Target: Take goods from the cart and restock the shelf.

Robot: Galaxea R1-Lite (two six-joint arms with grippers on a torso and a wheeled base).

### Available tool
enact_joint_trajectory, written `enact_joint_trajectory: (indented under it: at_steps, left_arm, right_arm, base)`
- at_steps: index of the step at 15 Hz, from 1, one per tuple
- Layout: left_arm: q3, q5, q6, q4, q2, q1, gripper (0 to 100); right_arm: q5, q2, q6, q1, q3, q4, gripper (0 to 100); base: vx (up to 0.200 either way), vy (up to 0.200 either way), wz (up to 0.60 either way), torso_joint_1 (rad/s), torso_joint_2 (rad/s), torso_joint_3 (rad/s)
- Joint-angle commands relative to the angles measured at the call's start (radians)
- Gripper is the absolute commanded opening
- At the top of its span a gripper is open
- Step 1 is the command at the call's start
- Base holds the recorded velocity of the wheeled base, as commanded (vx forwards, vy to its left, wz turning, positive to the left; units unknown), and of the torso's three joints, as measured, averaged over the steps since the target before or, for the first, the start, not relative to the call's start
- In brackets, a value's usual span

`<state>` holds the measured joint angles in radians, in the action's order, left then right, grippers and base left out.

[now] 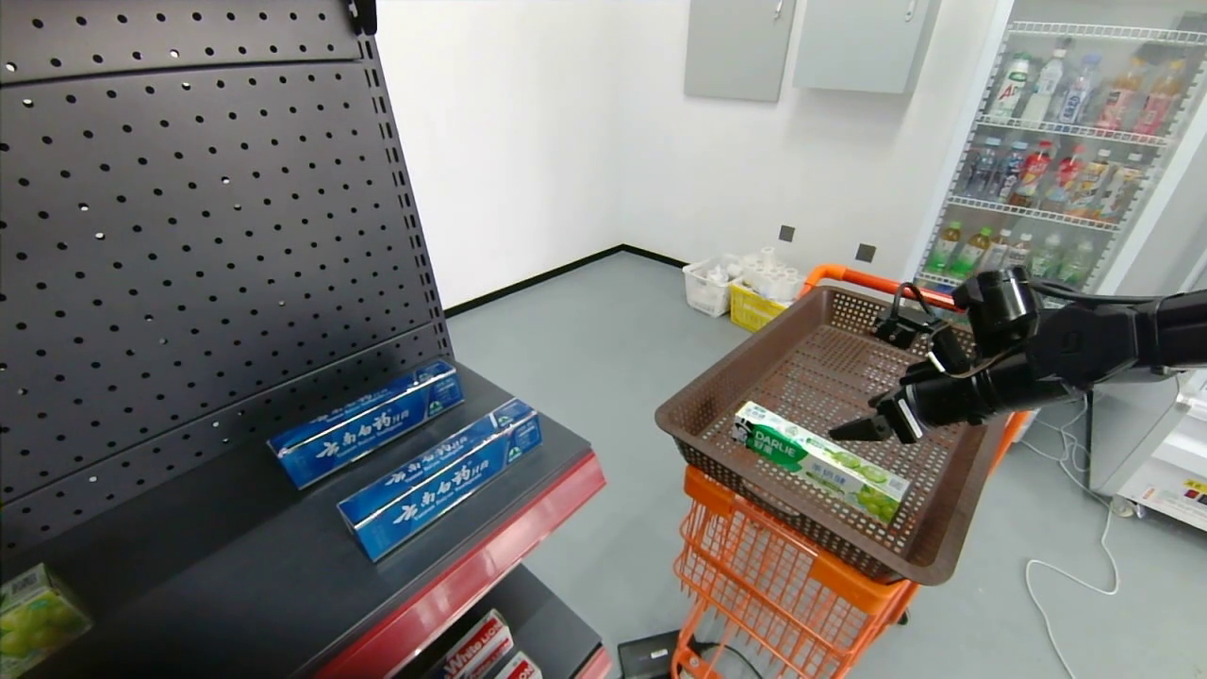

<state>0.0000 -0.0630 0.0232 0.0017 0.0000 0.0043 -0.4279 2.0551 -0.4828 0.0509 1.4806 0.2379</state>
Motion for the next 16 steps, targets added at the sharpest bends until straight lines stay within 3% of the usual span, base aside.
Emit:
enact_joint_trajectory:
  at_steps: [1,16]
  left_arm:
    - [0.0,0.0,0.0,0.0,0.0,0.0,100]
    - [0.0,0.0,0.0,0.0,0.0,0.0,100]
  right_arm:
    - [0.001,0.051,-0.002,0.007,0.058,0.037,100]
    - [0.063,0.177,-0.117,0.035,0.076,0.055,100]
  base:
    - [0.0,0.0,0.0,0.0,0.0,0.0]
    - [0.0,0.0,0.0,0.0,0.0,0.0]
